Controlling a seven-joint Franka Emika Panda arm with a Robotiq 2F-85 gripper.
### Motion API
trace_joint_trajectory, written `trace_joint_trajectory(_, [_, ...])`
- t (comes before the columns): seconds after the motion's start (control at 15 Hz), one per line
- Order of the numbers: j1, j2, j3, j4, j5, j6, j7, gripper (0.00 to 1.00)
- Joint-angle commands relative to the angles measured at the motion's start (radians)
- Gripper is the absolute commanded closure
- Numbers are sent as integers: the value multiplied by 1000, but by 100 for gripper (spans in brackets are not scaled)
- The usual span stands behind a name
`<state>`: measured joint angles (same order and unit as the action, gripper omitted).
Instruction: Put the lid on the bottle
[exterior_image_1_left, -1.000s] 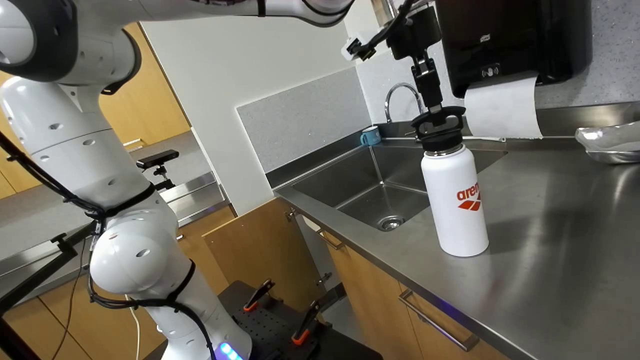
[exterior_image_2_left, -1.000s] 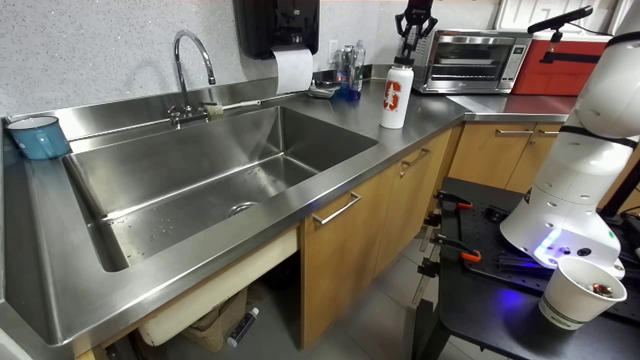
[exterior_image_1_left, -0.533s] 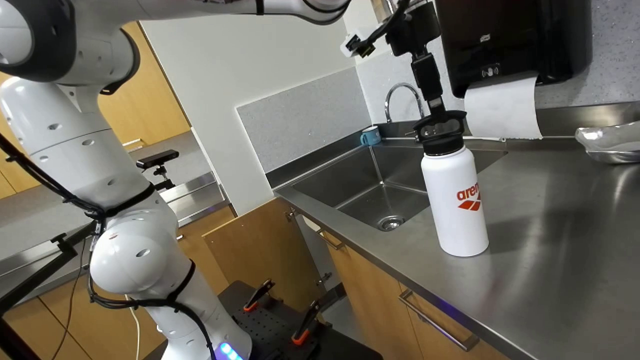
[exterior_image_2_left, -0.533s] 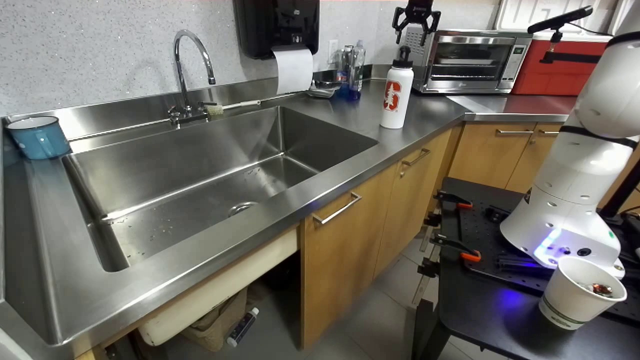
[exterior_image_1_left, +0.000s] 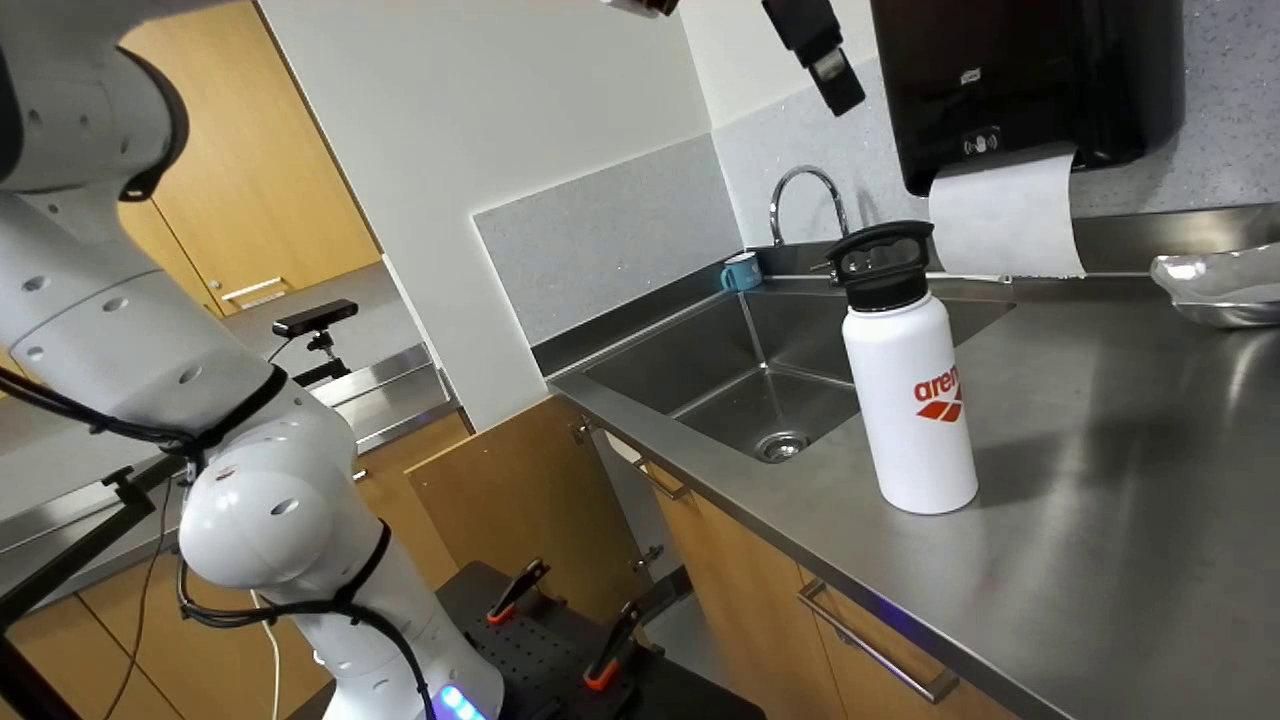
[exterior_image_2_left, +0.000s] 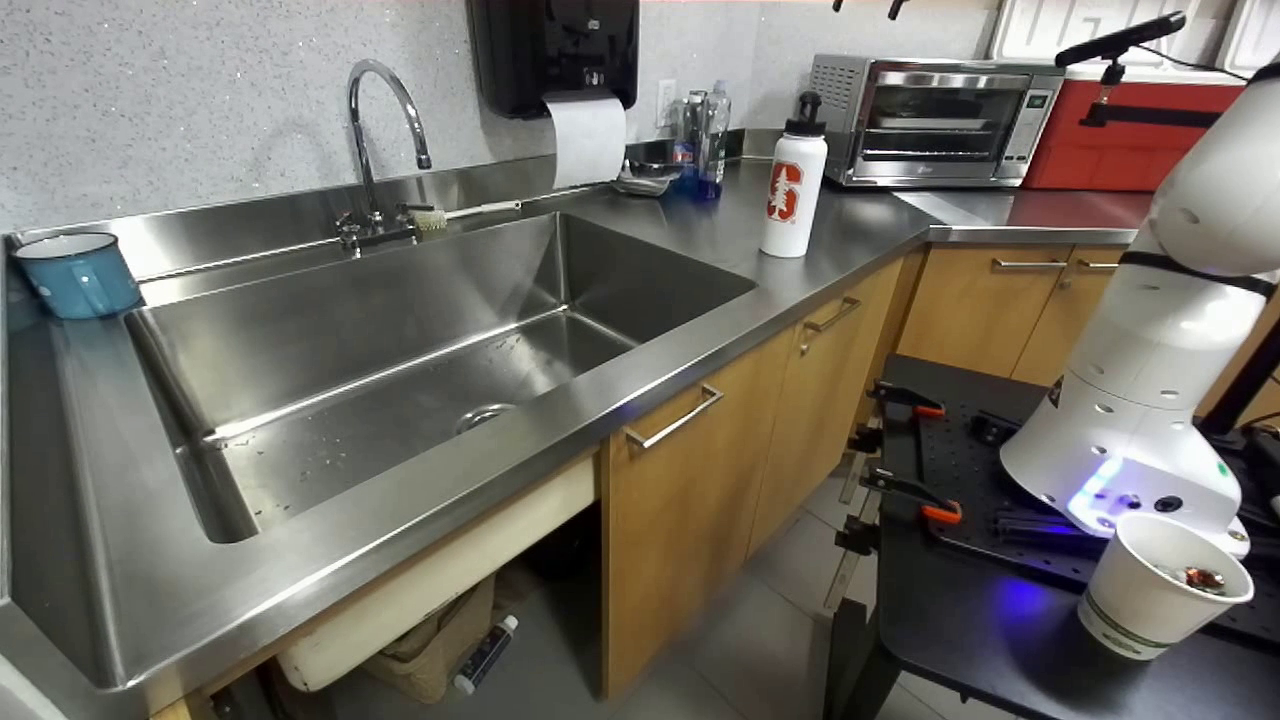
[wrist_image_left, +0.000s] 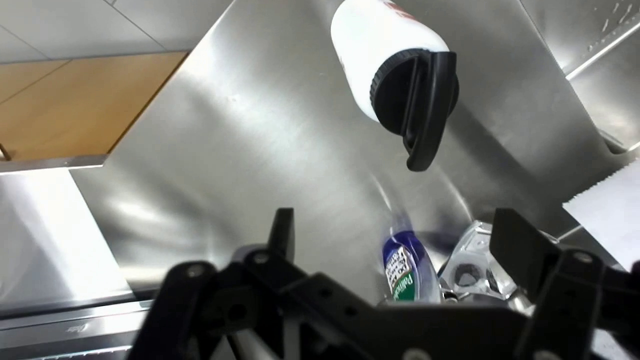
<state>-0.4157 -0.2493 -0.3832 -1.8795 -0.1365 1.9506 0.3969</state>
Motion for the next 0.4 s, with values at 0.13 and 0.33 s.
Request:
trace_joint_trajectory(0.13, [-21, -139, 17, -52, -15, -8, -23, 0])
trace_joint_trajectory(0.33, [-26, -171, 20, -70, -17, -9, -23, 0])
